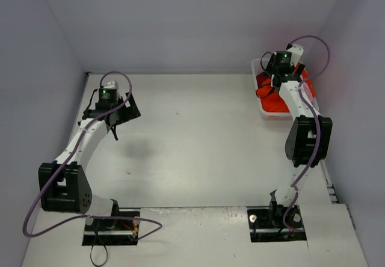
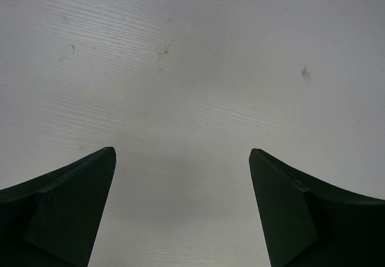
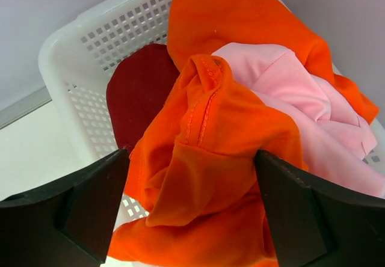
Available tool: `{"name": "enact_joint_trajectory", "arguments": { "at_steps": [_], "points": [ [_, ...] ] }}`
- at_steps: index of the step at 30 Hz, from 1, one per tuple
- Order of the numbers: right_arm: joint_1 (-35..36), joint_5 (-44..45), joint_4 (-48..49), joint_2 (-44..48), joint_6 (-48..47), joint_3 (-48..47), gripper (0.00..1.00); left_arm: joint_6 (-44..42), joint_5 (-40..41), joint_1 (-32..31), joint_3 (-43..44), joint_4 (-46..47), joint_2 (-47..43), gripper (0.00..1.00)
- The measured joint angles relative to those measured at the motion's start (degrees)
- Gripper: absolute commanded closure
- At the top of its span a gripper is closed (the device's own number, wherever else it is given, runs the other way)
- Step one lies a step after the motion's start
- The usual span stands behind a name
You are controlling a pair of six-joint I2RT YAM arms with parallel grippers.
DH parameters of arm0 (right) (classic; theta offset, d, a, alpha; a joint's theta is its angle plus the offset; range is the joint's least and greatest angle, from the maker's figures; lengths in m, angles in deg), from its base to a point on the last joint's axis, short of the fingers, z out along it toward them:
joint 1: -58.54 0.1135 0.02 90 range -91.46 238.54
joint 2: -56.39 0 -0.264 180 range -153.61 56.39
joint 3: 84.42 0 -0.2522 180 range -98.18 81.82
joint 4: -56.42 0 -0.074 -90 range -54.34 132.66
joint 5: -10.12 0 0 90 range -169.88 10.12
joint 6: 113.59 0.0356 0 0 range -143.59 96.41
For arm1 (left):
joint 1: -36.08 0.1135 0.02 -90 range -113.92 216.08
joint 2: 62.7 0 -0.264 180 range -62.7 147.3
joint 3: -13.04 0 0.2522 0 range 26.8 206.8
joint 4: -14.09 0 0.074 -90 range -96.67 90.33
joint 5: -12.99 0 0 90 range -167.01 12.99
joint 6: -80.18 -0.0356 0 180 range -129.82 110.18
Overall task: Fold and stack the t-shirts
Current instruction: Grab the tshirt from the pile
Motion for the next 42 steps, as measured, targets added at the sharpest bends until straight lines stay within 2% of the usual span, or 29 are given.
{"name": "enact_joint_trajectory", "arguments": {
  "at_steps": [5, 7, 8, 9, 10, 11, 25, 29, 36, 42],
  "points": [
    [-0.04, -0.7, 1.6, -0.26, -0.48, -0.46, 0.28, 0.02, 0.26, -0.02, -0.37, 1.25, 0.61, 0.12],
    [-0.04, -0.68, 2.1, -0.26, -1.18, -0.66, 0.4, 0.11, 0.26, -0.11, -0.94, 1.66, 0.83, 0.12],
    [-0.04, -0.63, 2.43, -0.26, -1.57, -0.72, 0.5, 0.15, 0.26, -0.17, -1.14, 1.75, 1.03, 0.12],
    [-0.04, -0.61, 2.64, -0.26, -2.01, -0.74, 0.78, 0.22, 0.31, -0.33, -1.38, 1.92, 1.25, 0.12],
    [-0.04, -0.46, 2.64, -0.26, -2.78, -0.74, 0.92, 0.33, 0.31, -0.39, -1.57, 2.08, 1.51, 0.12],
    [-0.04, -0.26, 2.69, -0.26, -3.04, -0.74, 0.99, 0.42, 0.28, -0.5, -1.77, 2.23, 1.79, 0.12],
    [0.02, -1.86, 3.43, 1.73, -3.96, 0.42, 1.0, 0.76, 2.08, -2.75, -1.86, 2.86, 2.58, 0.12],
    [0.24, -4.0, 2.71, 7.02, -4.11, 0.72, 1.0, 2.01, 4.31, -3.69, -2.64, 3.45, 0.76, 0.12],
    [0.44, -9.64, 3.15, 21.92, -3.82, 0.72, 1.0, 4.66, 6.75, -5.05, -9.4, 6.34, -10.51, 0.12],
    [0.44, -18.71, 3.98, 30.77, -0.61, 0.72, 1.0, 5.05, 7.85, -6.19, -9.42, 8.02, -15.21, 0.12]
  ]
}}
